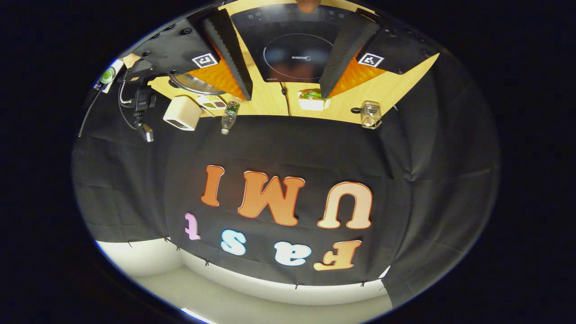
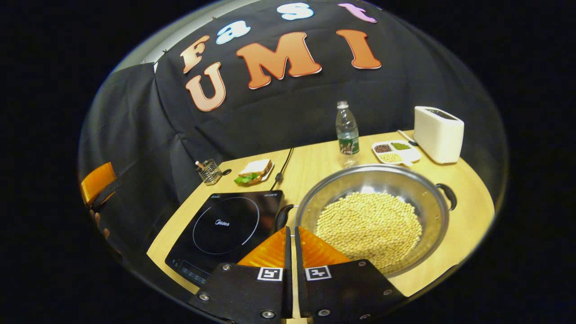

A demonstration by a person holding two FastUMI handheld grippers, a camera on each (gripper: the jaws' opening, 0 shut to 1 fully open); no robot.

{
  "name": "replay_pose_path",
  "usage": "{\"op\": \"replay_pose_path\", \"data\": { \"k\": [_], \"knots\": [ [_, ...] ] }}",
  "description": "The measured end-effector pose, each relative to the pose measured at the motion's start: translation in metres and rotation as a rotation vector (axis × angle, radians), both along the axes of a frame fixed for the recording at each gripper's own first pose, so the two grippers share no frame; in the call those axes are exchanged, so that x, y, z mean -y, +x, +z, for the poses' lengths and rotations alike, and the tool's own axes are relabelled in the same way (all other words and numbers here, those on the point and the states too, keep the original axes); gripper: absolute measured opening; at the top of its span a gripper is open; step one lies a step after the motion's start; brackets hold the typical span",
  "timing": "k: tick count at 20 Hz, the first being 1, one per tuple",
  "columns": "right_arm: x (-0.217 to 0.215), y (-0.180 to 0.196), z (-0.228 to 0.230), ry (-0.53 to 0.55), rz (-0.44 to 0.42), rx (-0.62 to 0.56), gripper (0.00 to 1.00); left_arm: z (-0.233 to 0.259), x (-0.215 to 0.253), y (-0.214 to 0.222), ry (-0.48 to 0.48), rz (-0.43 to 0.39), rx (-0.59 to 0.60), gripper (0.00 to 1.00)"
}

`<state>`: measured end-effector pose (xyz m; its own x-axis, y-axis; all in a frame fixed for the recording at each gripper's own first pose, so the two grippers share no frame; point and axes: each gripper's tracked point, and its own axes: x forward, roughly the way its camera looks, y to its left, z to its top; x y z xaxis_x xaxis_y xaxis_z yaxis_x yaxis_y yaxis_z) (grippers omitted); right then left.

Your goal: First push the handle of the pot to place it horizontally, then grasp the pot with both hands and set it on the induction cooktop.

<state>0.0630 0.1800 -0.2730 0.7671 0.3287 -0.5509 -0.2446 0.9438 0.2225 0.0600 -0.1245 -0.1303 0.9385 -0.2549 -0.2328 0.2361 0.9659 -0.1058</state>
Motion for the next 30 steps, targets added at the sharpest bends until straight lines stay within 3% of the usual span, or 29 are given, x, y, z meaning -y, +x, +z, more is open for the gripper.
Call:
{"op": "replay_pose_path", "data": {
  "k": [7,10,15,16,23,30],
  "knots": [
    [0.082,0.025,0.021,0.002,-0.117,0.035,0.35,-0.064,0.096,0.035,-0.004,-0.129,-0.189,0.98],
    [0.114,0.037,0.025,-0.022,-0.159,0.059,0.55,-0.086,0.129,0.049,-0.01,-0.166,-0.236,0.98],
    [0.168,0.067,0.009,-0.052,-0.245,0.035,0.83,-0.139,0.166,0.072,0.07,-0.183,-0.331,0.98],
    [0.177,0.073,0.004,-0.06,-0.258,0.027,0.92,-0.149,0.171,0.076,0.086,-0.185,-0.347,0.99],
    [0.204,0.099,-0.039,-0.094,-0.277,-0.038,0.95,-0.205,0.176,0.1,0.171,-0.132,-0.459,0.98],
    [0.214,0.108,-0.074,-0.149,-0.278,-0.107,0.96,-0.239,0.183,0.101,0.213,-0.14,-0.539,0.99]
  ]
}}
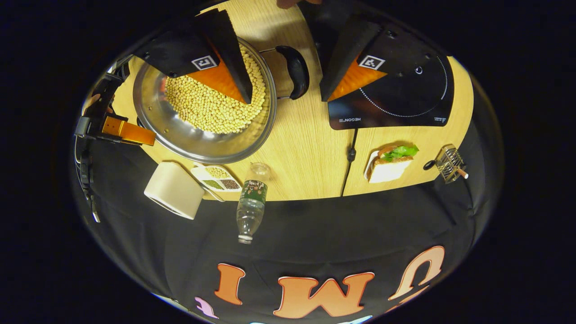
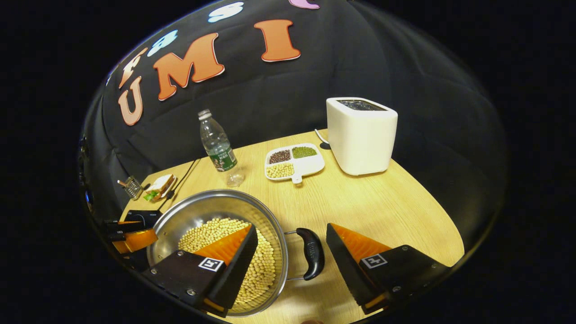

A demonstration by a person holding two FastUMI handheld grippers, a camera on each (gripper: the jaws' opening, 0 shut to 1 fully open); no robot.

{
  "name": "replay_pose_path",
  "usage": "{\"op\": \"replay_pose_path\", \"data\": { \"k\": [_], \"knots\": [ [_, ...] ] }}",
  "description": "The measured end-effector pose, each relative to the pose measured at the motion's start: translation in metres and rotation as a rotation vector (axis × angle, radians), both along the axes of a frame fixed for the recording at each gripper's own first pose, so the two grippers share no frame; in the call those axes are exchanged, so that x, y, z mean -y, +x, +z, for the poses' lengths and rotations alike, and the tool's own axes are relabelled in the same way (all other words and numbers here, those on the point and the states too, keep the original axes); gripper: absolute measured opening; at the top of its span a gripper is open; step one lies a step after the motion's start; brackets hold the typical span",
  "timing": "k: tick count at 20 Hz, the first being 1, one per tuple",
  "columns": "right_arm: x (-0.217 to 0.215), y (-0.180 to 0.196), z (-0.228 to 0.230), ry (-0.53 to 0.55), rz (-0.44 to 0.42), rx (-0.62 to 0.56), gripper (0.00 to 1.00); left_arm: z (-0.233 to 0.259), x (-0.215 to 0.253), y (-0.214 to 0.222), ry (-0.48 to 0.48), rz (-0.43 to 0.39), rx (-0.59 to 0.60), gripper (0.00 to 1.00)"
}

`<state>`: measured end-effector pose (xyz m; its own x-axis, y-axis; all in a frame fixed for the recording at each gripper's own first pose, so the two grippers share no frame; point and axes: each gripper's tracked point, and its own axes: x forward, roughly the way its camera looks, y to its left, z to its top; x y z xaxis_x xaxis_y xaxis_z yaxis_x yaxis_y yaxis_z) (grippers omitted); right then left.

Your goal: First push the handle of the pot to place it horizontally, then grasp the pot with both hands and set it on the induction cooktop.

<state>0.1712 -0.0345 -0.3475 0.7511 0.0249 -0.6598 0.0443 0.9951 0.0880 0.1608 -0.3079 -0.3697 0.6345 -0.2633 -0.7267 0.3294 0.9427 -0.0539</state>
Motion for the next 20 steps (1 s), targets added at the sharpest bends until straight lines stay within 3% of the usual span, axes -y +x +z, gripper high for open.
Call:
{"op": "replay_pose_path", "data": {
  "k": [7,10,11,13,17,20],
  "knots": [
    [0.002,-0.009,-0.019,0.003,0.003,-0.068,0.93,-0.027,0.01,-0.006,-0.016,-0.005,-0.083,0.98],
    [0.005,-0.009,-0.028,-0.016,-0.006,-0.097,0.77,-0.03,-0.001,-0.002,0.029,0.014,-0.084,0.96],
    [0.005,-0.009,-0.025,-0.007,-0.006,-0.095,0.74,-0.03,-0.003,0.0,0.026,0.023,-0.088,0.82],
    [0.003,-0.011,-0.025,0.007,-0.008,-0.099,0.65,-0.03,-0.003,-0.001,0.027,0.029,-0.087,0.69],
    [-0.002,-0.016,-0.026,0.066,-0.023,-0.127,0.49,-0.027,-0.004,0.001,0.042,0.063,-0.075,0.58],
    [-0.008,-0.023,-0.02,0.108,-0.035,-0.138,0.41,-0.018,-0.007,0.003,0.045,0.067,-0.062,0.58]
  ]
}}
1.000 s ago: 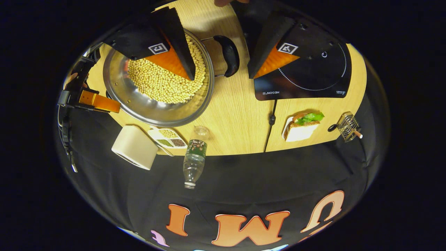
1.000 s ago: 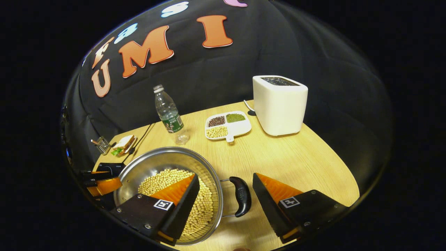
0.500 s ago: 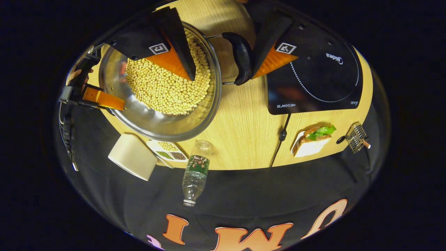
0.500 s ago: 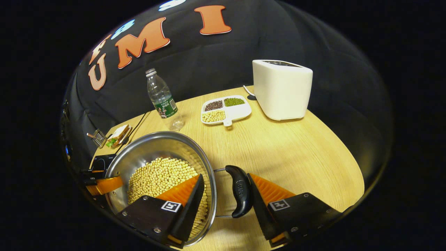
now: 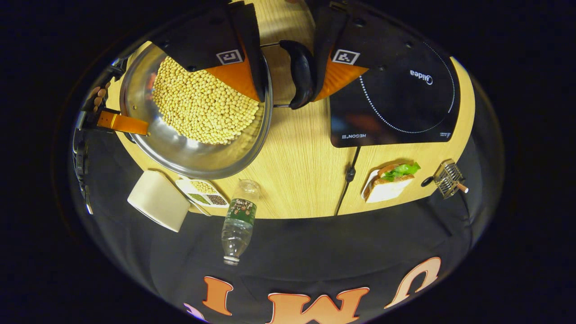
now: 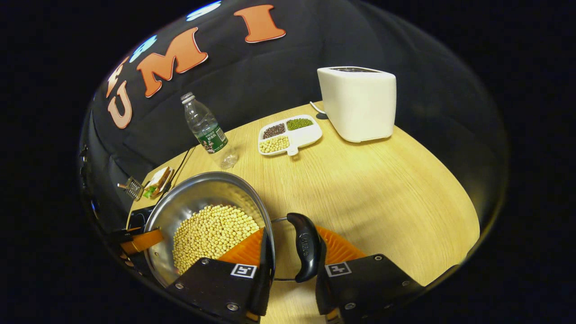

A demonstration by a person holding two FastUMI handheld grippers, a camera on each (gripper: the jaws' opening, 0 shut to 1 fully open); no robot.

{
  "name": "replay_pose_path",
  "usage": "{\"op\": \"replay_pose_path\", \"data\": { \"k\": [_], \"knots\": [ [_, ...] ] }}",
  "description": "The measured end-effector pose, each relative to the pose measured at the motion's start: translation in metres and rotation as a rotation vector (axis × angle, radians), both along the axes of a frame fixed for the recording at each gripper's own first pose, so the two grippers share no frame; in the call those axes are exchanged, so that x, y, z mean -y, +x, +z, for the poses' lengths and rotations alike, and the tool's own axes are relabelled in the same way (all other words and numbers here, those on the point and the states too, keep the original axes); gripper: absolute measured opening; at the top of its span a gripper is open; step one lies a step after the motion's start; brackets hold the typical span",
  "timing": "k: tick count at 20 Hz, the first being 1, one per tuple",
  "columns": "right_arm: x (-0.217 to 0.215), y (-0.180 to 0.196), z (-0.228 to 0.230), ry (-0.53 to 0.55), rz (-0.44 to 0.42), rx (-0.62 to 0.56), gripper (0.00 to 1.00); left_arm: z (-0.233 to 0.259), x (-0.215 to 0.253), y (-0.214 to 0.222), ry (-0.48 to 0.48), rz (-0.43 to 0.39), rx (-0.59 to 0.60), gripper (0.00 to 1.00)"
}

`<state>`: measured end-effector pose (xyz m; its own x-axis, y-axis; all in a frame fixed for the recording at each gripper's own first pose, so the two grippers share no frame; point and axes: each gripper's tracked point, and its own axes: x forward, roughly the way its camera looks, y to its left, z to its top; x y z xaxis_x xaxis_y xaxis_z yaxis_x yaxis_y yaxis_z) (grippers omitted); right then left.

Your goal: First push the handle of the pot to place it horizontally, then grasp the pot with both hands and set it on the induction cooktop.

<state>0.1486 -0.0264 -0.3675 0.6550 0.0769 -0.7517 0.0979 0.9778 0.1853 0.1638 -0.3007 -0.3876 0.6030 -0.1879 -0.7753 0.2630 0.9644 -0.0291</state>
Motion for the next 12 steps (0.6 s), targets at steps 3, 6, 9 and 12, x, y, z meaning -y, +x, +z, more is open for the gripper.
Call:
{"op": "replay_pose_path", "data": {
  "k": [3,6,9,12],
  "knots": [
    [-0.01,-0.003,0.021,0.016,-0.001,0.031,0.41,0.011,-0.005,0.002,-0.006,0.006,0.026,0.58],
    [-0.028,-0.003,0.047,0.026,0.014,0.069,0.41,0.032,-0.018,-0.001,-0.015,0.019,0.049,0.58],
    [-0.05,-0.006,0.069,0.033,0.037,0.092,0.4,0.064,-0.043,-0.007,-0.012,0.036,0.067,0.58],
    [-0.076,-0.009,0.09,0.049,0.066,0.116,0.4,0.097,-0.076,-0.016,-0.008,0.058,0.089,0.58]
  ]
}}
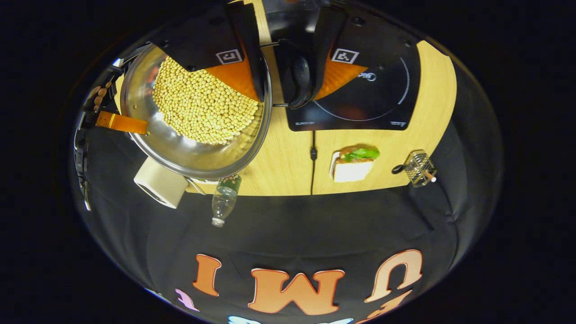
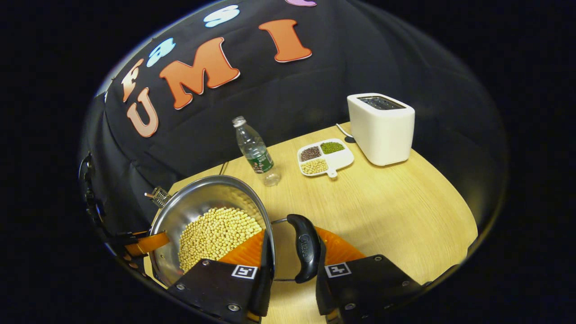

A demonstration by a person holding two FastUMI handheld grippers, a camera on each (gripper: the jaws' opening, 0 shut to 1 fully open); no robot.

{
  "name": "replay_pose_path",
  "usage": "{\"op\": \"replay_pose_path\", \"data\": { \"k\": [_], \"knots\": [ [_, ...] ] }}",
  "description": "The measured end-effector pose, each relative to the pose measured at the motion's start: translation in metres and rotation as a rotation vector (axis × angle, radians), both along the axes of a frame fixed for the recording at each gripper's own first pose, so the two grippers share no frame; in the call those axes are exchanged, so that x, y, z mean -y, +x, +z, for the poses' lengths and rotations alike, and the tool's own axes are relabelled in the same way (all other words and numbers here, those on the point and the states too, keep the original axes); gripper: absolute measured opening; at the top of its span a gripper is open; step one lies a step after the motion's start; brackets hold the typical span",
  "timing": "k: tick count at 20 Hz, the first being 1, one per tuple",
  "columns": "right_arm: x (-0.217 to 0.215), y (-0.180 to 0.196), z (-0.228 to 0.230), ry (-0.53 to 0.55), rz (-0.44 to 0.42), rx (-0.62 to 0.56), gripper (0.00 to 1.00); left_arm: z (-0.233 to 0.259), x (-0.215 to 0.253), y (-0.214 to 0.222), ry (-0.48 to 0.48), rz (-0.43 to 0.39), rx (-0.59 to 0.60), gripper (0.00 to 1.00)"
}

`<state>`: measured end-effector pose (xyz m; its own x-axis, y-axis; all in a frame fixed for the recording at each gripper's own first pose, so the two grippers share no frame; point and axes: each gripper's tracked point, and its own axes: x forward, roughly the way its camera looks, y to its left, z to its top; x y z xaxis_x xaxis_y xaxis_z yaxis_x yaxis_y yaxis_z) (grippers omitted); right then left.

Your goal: First push the handle of the pot to place it horizontally, then grasp the pot with both hands and set it on the induction cooktop.

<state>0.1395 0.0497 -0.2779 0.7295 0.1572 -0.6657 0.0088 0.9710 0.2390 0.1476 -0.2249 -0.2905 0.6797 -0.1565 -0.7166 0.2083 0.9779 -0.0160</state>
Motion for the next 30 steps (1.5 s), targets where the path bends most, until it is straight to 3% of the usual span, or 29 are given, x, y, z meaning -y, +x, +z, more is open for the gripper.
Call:
{"op": "replay_pose_path", "data": {
  "k": [8,16,23,30],
  "knots": [
    [-0.079,-0.01,0.034,0.031,0.082,0.031,0.4,0.04,-0.083,-0.019,-0.008,0.08,0.028,0.58],
    [-0.163,-0.018,0.03,0.076,0.153,0.01,0.4,0.053,-0.174,-0.031,0.017,0.159,0.039,0.56],
    [-0.222,-0.024,0.009,0.113,0.198,-0.041,0.4,0.037,-0.236,-0.035,0.038,0.197,0.015,0.58],
    [-0.243,-0.025,-0.023,0.085,0.203,-0.092,0.4,-0.004,-0.259,-0.02,0.016,0.207,-0.051,0.59]
  ]
}}
